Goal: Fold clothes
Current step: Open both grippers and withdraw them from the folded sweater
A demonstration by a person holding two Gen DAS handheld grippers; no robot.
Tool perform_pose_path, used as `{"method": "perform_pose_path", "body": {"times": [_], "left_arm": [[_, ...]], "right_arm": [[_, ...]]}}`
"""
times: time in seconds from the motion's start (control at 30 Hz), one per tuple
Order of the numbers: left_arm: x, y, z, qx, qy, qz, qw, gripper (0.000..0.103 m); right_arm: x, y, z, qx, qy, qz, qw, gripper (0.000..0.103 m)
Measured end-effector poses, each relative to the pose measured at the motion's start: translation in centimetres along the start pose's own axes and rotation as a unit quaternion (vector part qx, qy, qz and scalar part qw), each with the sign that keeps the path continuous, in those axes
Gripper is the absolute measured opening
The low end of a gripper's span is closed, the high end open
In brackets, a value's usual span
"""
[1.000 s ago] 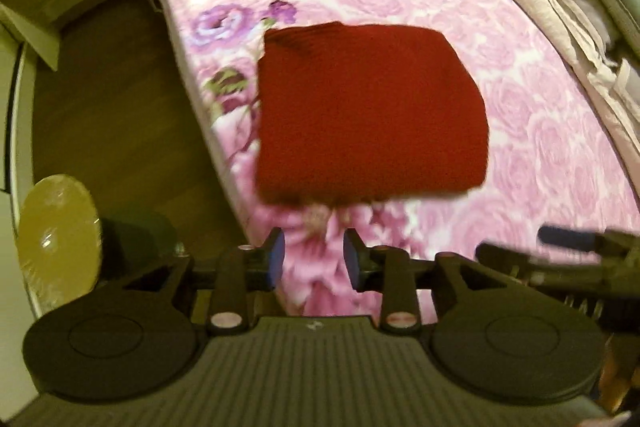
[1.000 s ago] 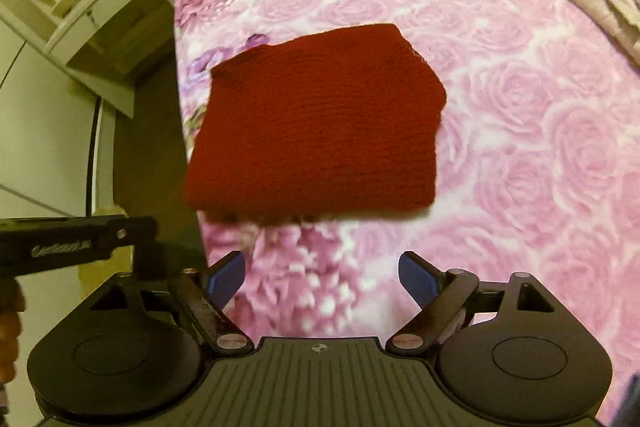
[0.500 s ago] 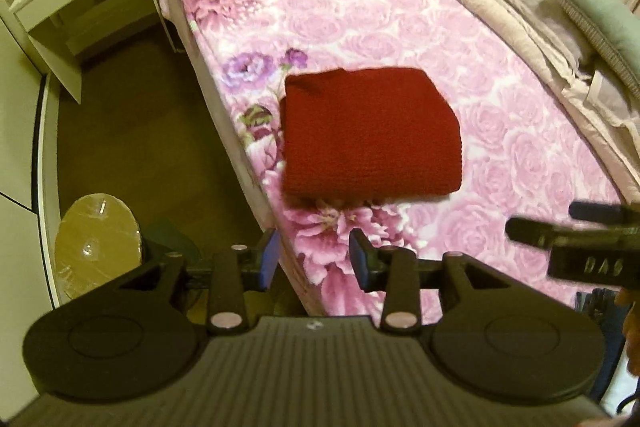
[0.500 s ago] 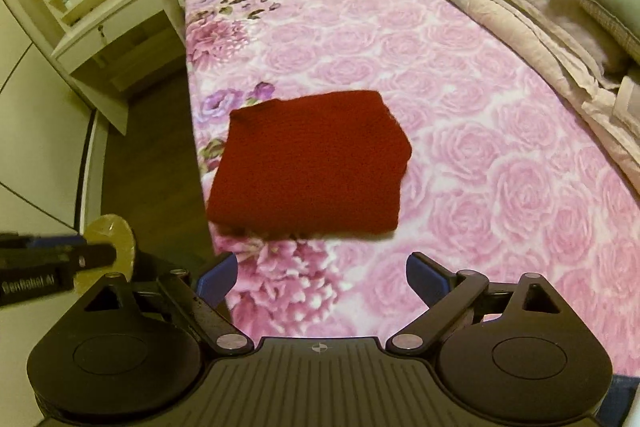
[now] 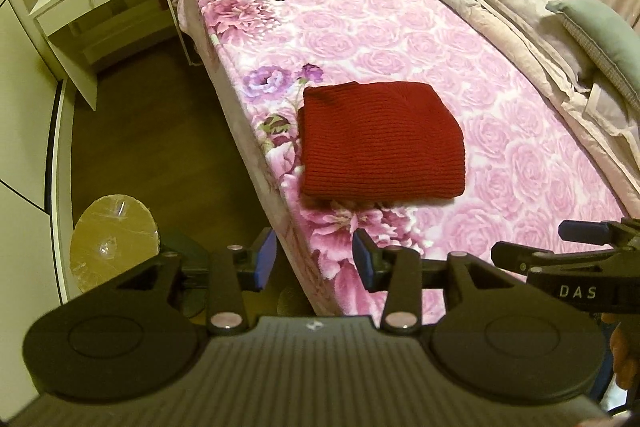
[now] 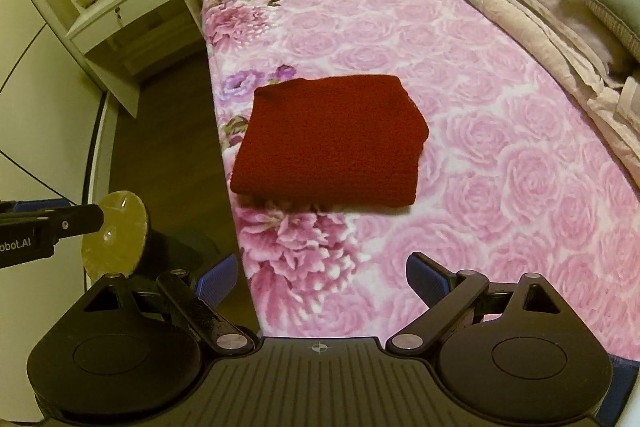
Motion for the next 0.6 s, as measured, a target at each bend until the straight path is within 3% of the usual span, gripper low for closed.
{"method": "perform_pose_path", "body": {"times": [0.6], "left_arm": [[-0.8,3.7,1.4,-0.039,-0.024,-0.028,0.9986,0.04]], "right_arm": [[0.3,2.6,2.1,-0.031,-0.01,-0.007,0.999,0.094]]}}
Point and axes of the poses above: each gripper's, at about its wrist camera, not at the fingertips, and y roughly the way its jaws point, x to its right, z to its top, the point moved 1 cm from there along y, roughly the way its jaws point, and after that the axes turned 8 degrees about -x, right-handed, at the moved point
